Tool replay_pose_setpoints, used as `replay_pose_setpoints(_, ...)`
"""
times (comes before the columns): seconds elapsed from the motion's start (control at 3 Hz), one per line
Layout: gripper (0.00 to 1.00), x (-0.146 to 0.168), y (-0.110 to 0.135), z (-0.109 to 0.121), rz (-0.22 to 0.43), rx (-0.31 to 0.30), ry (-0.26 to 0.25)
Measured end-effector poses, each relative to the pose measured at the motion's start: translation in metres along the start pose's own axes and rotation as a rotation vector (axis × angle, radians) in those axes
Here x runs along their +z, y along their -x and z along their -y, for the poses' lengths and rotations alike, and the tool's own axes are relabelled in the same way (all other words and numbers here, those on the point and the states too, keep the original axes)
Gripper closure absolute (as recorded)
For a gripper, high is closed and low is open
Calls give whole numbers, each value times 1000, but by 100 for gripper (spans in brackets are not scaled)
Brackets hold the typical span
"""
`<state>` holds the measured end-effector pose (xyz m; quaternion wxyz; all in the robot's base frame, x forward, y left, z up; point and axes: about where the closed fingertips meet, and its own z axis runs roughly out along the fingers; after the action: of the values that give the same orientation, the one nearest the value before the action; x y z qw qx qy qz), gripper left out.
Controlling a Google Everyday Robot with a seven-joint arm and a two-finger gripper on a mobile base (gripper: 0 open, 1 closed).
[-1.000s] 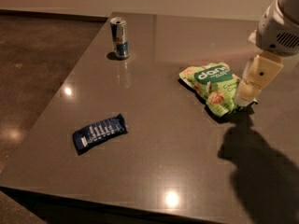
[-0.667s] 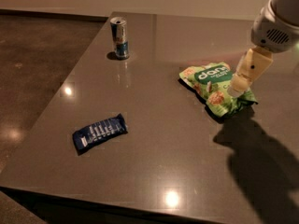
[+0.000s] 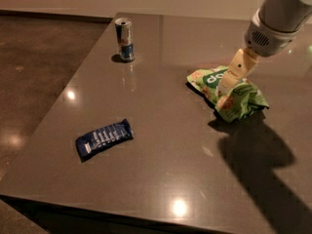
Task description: Pick green rice chip bag
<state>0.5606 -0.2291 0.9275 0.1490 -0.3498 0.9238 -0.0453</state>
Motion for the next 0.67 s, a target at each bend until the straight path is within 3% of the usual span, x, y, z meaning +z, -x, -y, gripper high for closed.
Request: replay_pose_setpoints(0.67,0,29,2,-2,-67,135,8)
